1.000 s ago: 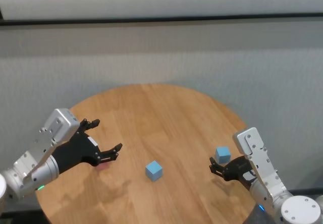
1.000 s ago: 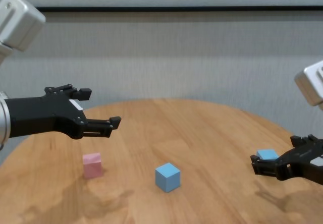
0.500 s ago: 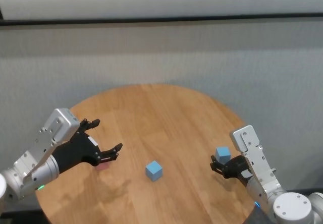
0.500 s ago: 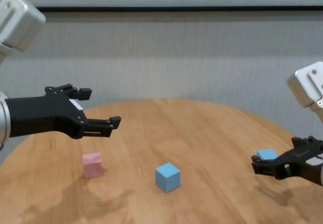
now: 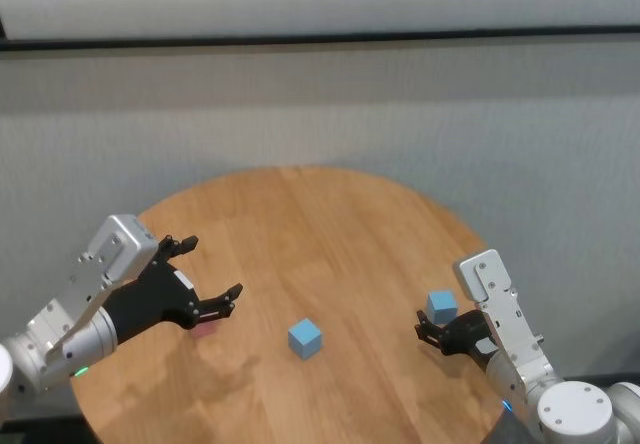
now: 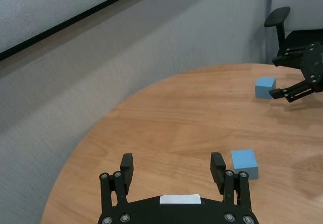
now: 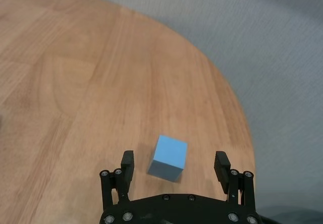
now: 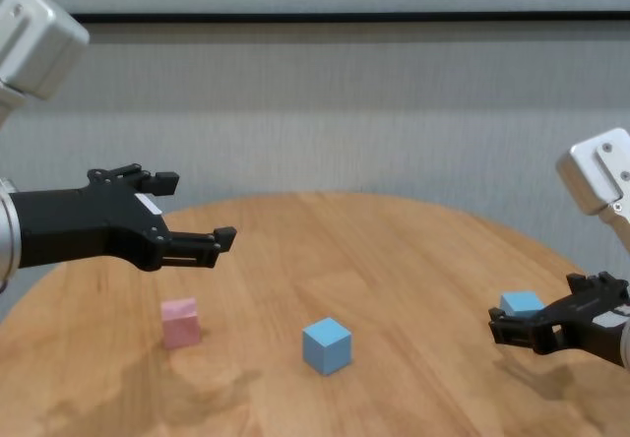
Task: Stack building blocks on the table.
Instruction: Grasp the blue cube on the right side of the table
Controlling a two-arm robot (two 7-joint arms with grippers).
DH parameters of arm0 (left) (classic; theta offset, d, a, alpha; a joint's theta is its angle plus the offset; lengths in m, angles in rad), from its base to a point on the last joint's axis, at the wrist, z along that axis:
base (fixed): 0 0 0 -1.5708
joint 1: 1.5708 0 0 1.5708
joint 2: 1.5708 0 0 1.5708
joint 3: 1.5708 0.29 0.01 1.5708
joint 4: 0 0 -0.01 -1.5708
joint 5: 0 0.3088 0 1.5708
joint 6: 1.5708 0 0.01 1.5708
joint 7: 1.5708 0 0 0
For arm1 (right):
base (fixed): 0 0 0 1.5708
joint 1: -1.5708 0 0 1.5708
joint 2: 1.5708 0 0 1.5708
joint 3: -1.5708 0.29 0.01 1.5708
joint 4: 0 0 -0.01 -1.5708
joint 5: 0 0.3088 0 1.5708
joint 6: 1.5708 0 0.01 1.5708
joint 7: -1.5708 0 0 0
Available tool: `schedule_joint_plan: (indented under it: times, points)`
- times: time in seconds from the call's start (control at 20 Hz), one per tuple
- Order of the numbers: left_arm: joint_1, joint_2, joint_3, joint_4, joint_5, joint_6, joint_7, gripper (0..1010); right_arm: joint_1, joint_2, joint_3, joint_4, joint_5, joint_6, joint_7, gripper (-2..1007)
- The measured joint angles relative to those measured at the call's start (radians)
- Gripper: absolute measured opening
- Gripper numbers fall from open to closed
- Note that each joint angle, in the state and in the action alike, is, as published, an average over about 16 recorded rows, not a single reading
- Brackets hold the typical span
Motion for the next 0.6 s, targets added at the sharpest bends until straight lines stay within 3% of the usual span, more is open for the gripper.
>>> schedule_joint_plan:
  times: [0.6]
  points:
    - [0.0,0.0,0.0,0.0,0.0,0.0,0.0,1003,0.007,-0.029,0.023,0.031,-0.016,-0.006,0.013,1001]
